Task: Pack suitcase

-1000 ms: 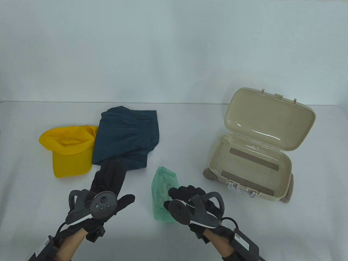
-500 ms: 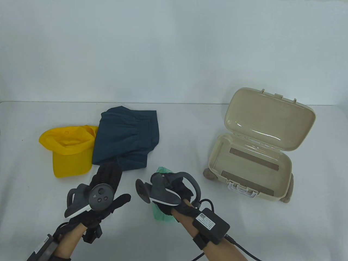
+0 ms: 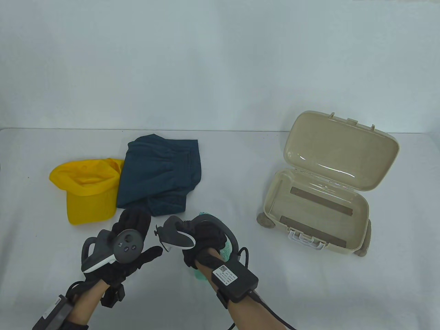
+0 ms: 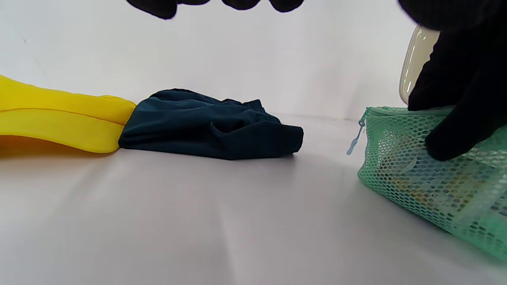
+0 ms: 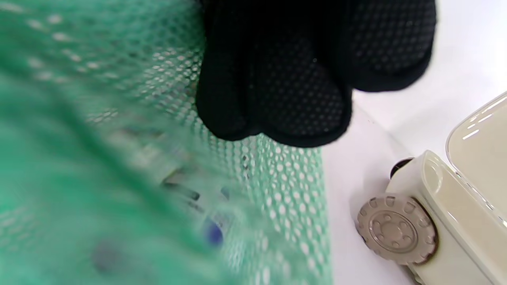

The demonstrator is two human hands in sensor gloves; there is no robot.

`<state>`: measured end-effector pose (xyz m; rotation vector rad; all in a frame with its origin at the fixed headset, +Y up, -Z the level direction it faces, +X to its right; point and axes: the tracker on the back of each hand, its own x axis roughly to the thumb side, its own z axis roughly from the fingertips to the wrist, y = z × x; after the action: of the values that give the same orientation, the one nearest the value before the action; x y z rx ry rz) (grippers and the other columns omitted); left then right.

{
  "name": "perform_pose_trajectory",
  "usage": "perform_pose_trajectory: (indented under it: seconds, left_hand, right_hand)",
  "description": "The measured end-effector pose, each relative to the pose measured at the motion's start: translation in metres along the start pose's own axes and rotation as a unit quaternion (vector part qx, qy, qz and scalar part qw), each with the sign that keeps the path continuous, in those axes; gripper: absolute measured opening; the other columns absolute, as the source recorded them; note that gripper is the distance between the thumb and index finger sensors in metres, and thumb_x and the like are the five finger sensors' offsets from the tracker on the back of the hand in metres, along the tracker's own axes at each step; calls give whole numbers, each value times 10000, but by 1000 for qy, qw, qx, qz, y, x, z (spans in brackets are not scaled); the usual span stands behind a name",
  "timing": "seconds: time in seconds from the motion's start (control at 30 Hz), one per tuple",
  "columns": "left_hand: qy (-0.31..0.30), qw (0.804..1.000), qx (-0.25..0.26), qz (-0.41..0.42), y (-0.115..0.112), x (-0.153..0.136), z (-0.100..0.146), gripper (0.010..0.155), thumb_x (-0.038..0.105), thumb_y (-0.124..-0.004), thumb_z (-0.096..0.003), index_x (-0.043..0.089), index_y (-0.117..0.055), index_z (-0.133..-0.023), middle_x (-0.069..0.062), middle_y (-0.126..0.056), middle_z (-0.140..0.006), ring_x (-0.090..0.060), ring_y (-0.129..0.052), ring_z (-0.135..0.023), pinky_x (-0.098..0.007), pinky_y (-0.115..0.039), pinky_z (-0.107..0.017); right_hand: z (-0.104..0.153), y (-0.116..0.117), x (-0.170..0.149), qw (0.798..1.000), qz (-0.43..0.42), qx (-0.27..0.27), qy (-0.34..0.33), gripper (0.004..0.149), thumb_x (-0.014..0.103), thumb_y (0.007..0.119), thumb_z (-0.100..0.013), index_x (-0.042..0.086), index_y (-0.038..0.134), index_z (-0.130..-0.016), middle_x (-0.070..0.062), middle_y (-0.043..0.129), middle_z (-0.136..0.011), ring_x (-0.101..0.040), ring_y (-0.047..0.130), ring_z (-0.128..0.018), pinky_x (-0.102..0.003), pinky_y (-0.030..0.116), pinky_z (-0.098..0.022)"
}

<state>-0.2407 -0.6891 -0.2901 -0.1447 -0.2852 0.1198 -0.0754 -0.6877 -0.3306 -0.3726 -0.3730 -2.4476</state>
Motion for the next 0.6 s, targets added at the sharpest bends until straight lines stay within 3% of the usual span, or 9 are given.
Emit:
perform_pose_trajectory:
  seconds: [0.1, 0.27, 0.47, 0.6]
  left_hand:
    - [0, 1000, 4, 0, 0, 0, 0, 954, 661, -605, -479, 118, -218, -1163, -224, -192, -1214, -500, -229, -1115, -591, -405, -796]
    - [0, 1000, 12, 2, 2, -2, 1, 956, 660, -606, -480, 119, -213, -1162, -225, -186, -1213, -501, -225, -1114, -592, -402, -796]
    - [-3, 1000, 18, -3, 3, -1, 2, 957, 659, -607, -479, 117, -215, -1162, -226, -185, -1212, -501, -224, -1113, -593, -400, -796]
    - [-4, 1000, 22, -4, 3, -1, 2, 967, 665, -604, -477, 121, -186, -1158, -225, -162, -1210, -500, -211, -1113, -591, -396, -798]
  right_hand:
    - [3, -1, -1, 1000, -8, 11, 2, 517, 427, 785, -508, 31, 861, -832, 25, 1071, -501, -155, 1076, -353, -362, 908, -301]
    - [8, -4, -18, 999, -42, 15, 11, 465, 355, 741, -538, 19, 862, -835, 22, 1076, -498, -151, 1079, -335, -357, 914, -287]
    - [15, -12, -78, 989, -140, 14, 47, 467, 347, 705, -552, 12, 844, -847, 38, 1065, -494, -133, 1073, -325, -343, 916, -281]
    - [28, -14, -137, 964, -252, -16, 80, 462, 346, 682, -555, 35, 814, -870, 51, 1034, -506, -112, 1054, -337, -329, 906, -303]
